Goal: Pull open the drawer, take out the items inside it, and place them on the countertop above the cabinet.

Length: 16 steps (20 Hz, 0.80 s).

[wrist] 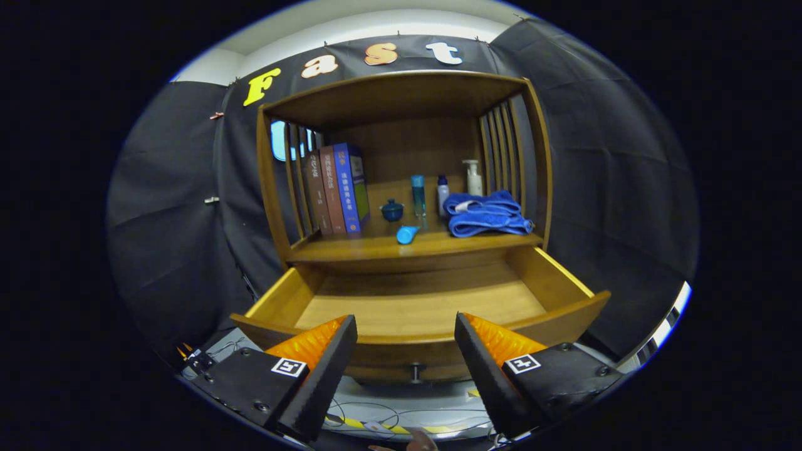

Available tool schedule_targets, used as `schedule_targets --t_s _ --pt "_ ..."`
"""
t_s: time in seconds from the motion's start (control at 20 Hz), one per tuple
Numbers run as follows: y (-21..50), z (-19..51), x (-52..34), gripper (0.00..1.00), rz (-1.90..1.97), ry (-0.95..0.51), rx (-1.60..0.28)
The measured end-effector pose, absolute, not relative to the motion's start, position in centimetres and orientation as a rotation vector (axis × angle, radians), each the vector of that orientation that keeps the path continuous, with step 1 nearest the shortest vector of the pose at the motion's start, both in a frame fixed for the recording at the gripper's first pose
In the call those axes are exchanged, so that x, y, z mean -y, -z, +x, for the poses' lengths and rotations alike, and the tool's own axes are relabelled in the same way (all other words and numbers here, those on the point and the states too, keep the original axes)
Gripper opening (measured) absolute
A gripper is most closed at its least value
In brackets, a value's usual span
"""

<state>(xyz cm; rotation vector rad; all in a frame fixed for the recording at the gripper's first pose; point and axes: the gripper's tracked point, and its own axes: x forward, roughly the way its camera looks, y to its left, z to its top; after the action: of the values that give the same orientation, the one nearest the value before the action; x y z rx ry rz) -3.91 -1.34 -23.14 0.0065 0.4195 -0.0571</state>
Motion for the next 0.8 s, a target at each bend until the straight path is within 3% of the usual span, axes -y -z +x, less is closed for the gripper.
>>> schedule_targets --t_s 0.3,0.8 --pt "28.3 -4.0 2.1 0.99 -0.016 0.073 -0.466" --pt "29.6 -3.1 2.0 0.99 -0.025 0.101 -0.456"
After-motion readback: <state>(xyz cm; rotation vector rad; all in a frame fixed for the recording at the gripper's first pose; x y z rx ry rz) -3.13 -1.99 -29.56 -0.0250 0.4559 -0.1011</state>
